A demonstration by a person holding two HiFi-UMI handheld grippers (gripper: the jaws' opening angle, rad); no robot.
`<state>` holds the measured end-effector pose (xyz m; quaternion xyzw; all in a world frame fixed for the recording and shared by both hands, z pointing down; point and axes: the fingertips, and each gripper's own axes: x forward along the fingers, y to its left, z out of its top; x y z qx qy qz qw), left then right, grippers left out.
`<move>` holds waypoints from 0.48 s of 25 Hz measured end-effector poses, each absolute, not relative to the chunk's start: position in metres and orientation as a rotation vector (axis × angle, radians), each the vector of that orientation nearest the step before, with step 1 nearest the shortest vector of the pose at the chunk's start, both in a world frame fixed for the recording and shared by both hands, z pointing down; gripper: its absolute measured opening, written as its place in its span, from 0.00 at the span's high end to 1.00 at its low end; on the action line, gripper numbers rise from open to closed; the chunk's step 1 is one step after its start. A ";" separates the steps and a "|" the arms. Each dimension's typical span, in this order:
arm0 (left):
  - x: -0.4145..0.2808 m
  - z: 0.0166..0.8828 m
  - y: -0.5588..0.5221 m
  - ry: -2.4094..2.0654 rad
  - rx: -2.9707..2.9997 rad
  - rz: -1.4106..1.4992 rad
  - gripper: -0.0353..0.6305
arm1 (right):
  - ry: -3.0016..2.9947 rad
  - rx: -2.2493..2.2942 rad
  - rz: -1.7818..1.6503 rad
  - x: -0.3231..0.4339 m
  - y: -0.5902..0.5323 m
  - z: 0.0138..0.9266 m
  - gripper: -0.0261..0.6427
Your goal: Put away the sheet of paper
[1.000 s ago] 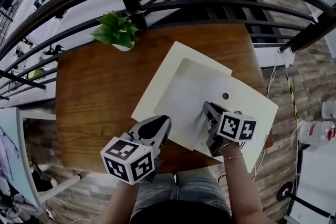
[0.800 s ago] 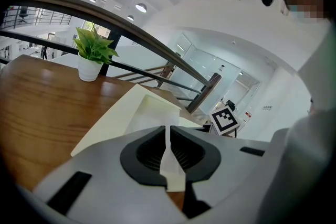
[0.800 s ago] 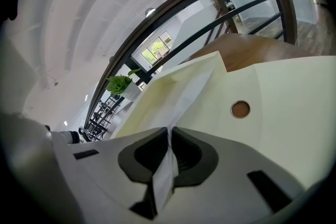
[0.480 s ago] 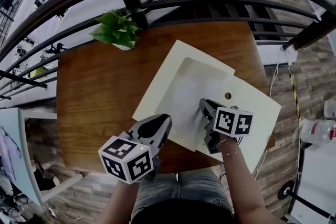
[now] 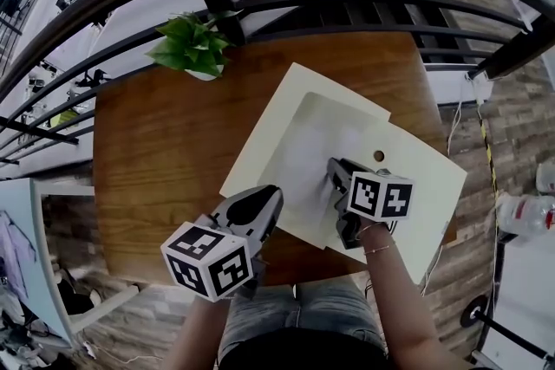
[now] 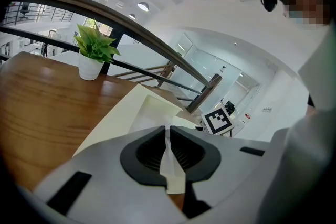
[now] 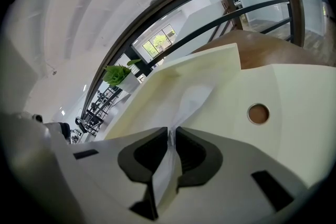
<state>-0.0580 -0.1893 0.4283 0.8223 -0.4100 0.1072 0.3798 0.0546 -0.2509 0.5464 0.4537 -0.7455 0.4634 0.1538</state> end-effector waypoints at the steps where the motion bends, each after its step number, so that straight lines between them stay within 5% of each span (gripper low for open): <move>1: -0.058 0.428 -0.189 -1.045 2.102 0.274 0.89 | -2.135 1.300 1.324 0.055 -0.251 0.547 0.90; 12: -0.057 0.427 -0.183 -1.023 2.120 0.295 0.89 | -2.095 1.316 1.257 0.062 -0.249 0.552 0.73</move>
